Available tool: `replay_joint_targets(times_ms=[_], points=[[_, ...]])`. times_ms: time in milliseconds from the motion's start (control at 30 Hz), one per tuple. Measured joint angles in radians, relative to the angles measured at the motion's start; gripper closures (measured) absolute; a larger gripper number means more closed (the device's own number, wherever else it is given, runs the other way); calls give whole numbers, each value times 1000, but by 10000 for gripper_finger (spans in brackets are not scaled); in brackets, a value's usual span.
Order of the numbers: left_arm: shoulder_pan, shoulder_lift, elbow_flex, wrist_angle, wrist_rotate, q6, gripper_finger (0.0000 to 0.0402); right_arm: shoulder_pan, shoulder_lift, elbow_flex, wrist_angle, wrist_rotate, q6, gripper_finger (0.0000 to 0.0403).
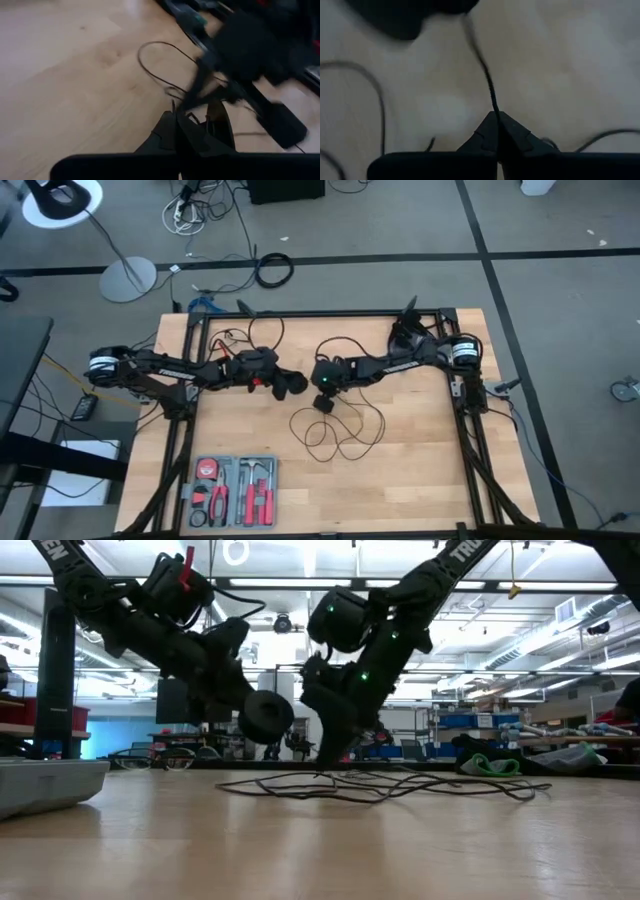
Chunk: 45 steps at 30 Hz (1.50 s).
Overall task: Coil cords
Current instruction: Coil the black wire onto the black spool
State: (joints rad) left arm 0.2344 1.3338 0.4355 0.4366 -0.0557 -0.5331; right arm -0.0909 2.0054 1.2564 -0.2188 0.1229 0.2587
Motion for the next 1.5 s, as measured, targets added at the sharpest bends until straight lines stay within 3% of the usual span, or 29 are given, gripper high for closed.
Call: replay_joint_targets(times_ms=[267,400,867,1367,1500], points=[[0,-1,0,19,-100,-47,401,36,4,4,210,-49,-12,403],[0,-1,0,27,-116,-62,401,34,6,21,213,-49,-12,403],[0,2,0,8,-132,-68,401,16,7,38,81,-33,6,398],[1,2,0,-155,-187,-54,401,16,7,30,22,-27,-23,322],[1,2,0,-160,-187,-50,401,15,7,30,-9,46,-22,323]])
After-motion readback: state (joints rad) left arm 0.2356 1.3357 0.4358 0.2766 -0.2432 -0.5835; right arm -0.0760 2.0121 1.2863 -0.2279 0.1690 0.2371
